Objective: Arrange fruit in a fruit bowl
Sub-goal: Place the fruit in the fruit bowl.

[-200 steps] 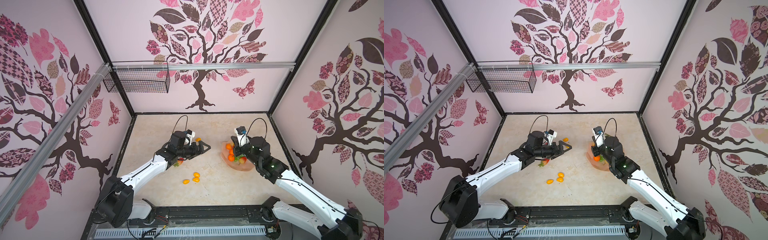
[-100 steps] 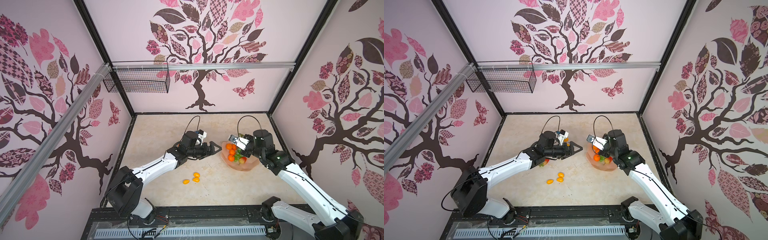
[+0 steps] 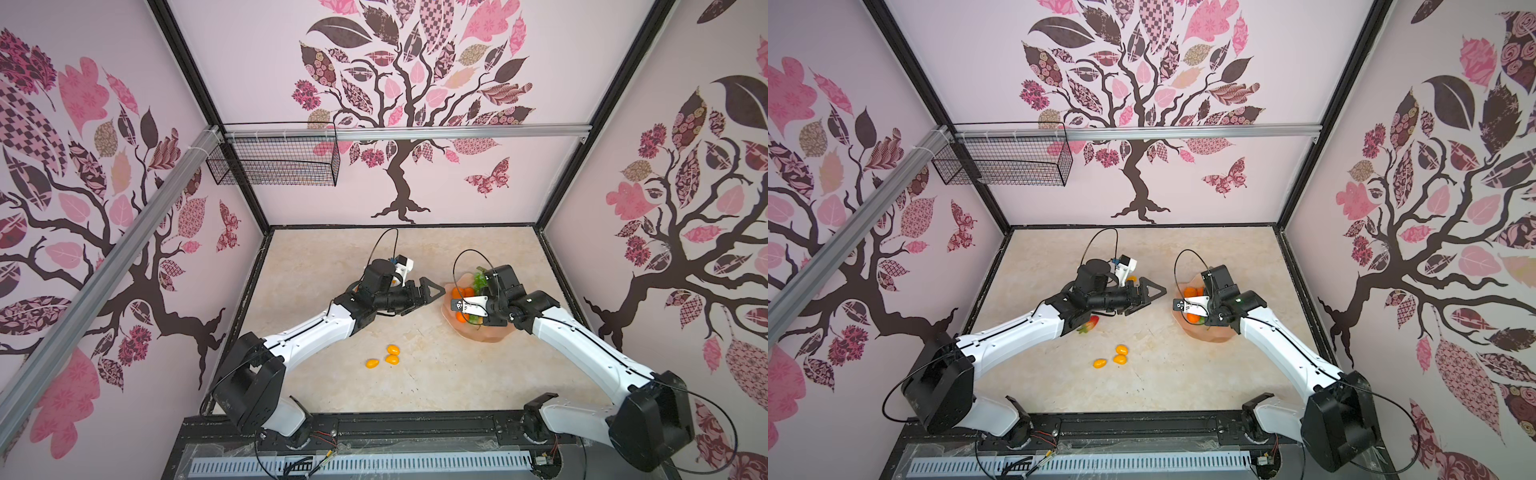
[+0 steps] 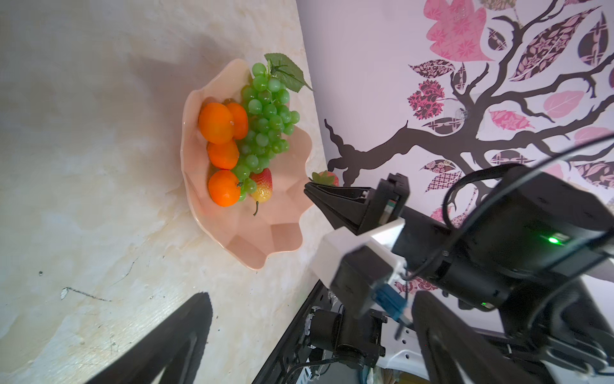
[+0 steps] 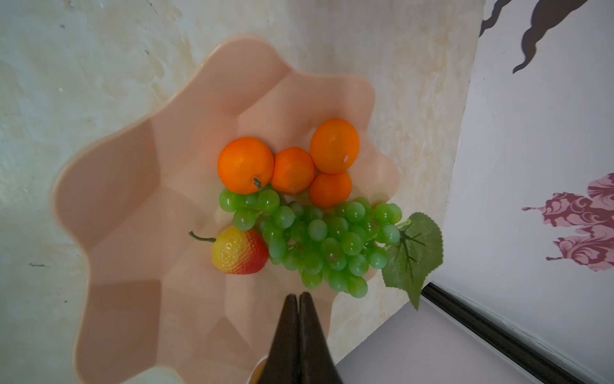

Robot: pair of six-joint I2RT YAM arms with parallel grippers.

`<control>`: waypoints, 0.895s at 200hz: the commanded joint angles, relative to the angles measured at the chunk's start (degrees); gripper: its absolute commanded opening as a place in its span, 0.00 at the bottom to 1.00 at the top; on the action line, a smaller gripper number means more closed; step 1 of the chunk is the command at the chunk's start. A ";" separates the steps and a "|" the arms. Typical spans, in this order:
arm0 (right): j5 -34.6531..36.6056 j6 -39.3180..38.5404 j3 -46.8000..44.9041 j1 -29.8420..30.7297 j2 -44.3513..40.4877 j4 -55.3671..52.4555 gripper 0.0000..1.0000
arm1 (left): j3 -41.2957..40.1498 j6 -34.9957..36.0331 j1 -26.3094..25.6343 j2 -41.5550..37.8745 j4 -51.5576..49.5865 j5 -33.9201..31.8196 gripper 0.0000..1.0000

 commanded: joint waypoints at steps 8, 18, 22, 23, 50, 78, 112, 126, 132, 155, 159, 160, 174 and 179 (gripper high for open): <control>1.90 -2.22 -1.01 -1.59 3.39 1.79 0.00 | -2.57 -0.61 0.56 -1.59 1.54 0.15 0.98; 1.64 -2.15 -1.10 -2.11 4.32 2.69 0.00 | -2.68 -0.59 0.72 -1.68 1.61 0.36 0.98; 1.54 -2.13 -1.10 -2.31 4.57 3.02 0.00 | -2.74 -0.60 0.83 -1.76 1.60 0.41 0.98; 1.49 -2.12 -1.10 -2.34 4.66 3.06 0.00 | -2.71 -0.60 0.87 -1.74 1.61 0.48 0.98; 1.09 -2.55 -1.62 -3.32 6.61 4.96 0.00 | -3.24 -0.50 1.71 -2.43 1.48 0.98 0.98; 0.61 -3.08 -2.26 -4.29 8.54 7.26 0.00 | -4.03 -0.49 2.53 -3.41 1.19 1.32 0.98; -0.09 -2.74 -1.36 -5.09 10.91 7.77 0.00 | -4.78 -0.28 3.39 -4.04 0.72 2.03 0.98; -0.25 -3.08 -1.34 -5.40 11.65 8.09 0.00 | -4.96 -0.24 3.71 -4.31 0.63 2.04 0.98; -0.38 -2.99 -1.44 -5.53 11.99 8.36 0.00 | -5.04 -0.30 3.73 -4.43 0.60 2.06 0.98; -0.81 -2.90 -1.81 -6.14 13.00 8.88 0.00 | -5.14 -0.24 3.85 -4.62 0.56 2.15 0.98; -0.91 -2.79 -1.74 -6.13 13.10 8.89 0.00 | -5.22 -0.25 3.88 -4.68 0.56 2.13 0.98; -0.92 -2.76 -1.73 -6.15 13.11 8.86 0.00 | -5.22 -0.25 3.90 -4.69 0.56 2.13 0.98; -1.11 -2.69 -1.72 -6.22 13.55 8.74 0.00 | -5.31 -0.19 4.03 -4.82 0.35 2.20 0.98; -1.11 -2.69 -1.73 -6.24 13.63 8.82 0.01 | -5.40 -0.22 4.13 -4.82 0.30 2.17 0.98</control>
